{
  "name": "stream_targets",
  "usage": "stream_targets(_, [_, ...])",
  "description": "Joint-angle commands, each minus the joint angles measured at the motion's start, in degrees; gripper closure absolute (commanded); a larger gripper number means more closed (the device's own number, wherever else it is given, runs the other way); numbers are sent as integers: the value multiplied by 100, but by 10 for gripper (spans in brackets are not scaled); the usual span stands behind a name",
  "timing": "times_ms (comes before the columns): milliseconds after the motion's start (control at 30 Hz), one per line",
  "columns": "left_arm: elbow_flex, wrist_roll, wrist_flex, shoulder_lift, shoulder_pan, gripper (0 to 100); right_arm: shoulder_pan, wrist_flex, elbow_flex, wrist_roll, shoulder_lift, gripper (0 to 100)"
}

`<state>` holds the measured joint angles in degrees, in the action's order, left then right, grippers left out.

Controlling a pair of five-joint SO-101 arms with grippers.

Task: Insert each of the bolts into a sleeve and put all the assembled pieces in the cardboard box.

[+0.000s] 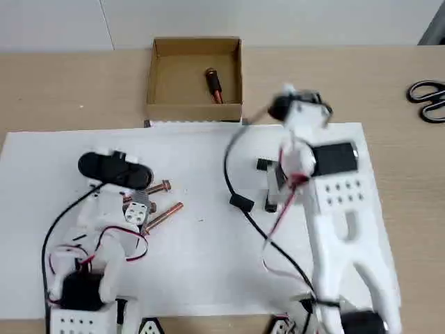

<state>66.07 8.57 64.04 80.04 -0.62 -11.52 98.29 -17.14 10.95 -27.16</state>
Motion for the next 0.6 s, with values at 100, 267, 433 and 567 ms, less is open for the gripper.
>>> stream_targets(100, [-2246,448,730,-2242,18,906,567,-259,-1503,-62,-1429,997])
stream_targets(267, [-3538,1222,1398,-3991,18,906,998,-637,-1820,-53,-2035,996])
stream_targets(433, [-4391,2233,1916,-5459,18,906,1138,-848,-2040,-35,-2299,996])
stream_targets(567, [-4945,2866,2119,-6286,18,906,1200,-910,-2110,-26,-2360,996])
